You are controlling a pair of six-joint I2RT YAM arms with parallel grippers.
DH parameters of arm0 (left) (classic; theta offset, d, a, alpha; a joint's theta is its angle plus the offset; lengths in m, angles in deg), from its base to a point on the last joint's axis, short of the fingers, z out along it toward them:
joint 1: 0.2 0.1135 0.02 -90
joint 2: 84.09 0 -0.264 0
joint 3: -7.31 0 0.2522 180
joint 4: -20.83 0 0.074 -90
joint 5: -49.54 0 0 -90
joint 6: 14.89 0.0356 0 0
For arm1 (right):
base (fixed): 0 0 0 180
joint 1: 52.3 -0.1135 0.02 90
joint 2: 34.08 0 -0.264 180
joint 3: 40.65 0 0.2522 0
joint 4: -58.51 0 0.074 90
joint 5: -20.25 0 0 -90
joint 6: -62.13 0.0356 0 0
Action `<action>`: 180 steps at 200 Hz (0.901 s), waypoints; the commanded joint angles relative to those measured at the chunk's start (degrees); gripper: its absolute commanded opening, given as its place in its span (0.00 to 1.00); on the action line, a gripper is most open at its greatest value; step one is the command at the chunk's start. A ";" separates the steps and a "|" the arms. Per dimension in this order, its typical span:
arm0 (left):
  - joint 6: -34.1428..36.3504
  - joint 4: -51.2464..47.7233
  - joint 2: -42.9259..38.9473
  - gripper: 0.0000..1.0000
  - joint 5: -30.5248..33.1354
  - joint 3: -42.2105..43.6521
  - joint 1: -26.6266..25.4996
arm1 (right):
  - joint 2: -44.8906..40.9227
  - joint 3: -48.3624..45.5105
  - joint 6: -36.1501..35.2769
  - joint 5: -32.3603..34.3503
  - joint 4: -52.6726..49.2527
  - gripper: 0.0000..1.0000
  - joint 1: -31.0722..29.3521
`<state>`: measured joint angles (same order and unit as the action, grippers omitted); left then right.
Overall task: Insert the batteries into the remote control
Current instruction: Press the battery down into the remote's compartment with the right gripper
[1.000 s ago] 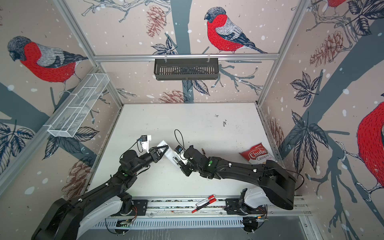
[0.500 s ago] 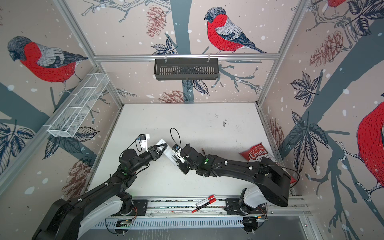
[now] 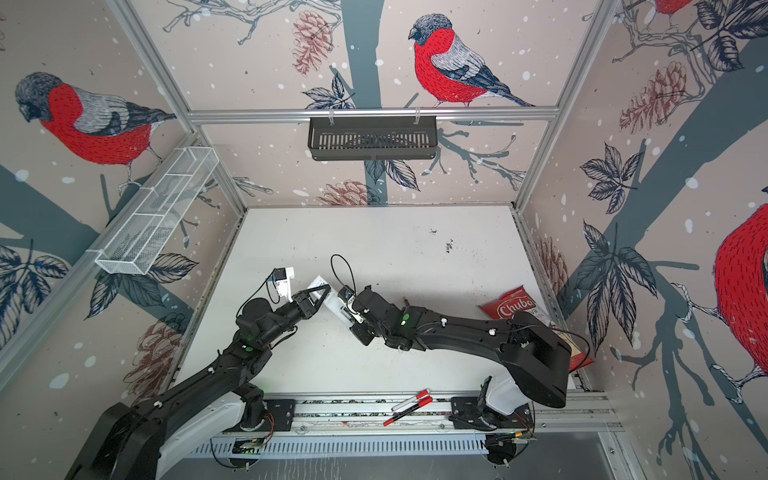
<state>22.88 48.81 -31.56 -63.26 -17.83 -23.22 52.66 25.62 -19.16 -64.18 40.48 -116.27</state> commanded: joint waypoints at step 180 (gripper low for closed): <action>-2.19 -4.20 -5.94 0.00 -9.67 -3.28 2.17 | -8.48 -2.79 -2.73 0.75 -1.70 0.28 -0.10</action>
<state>21.76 42.51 -36.93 -66.87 -20.39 -21.28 46.17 23.96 -22.02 -65.32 40.61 -116.27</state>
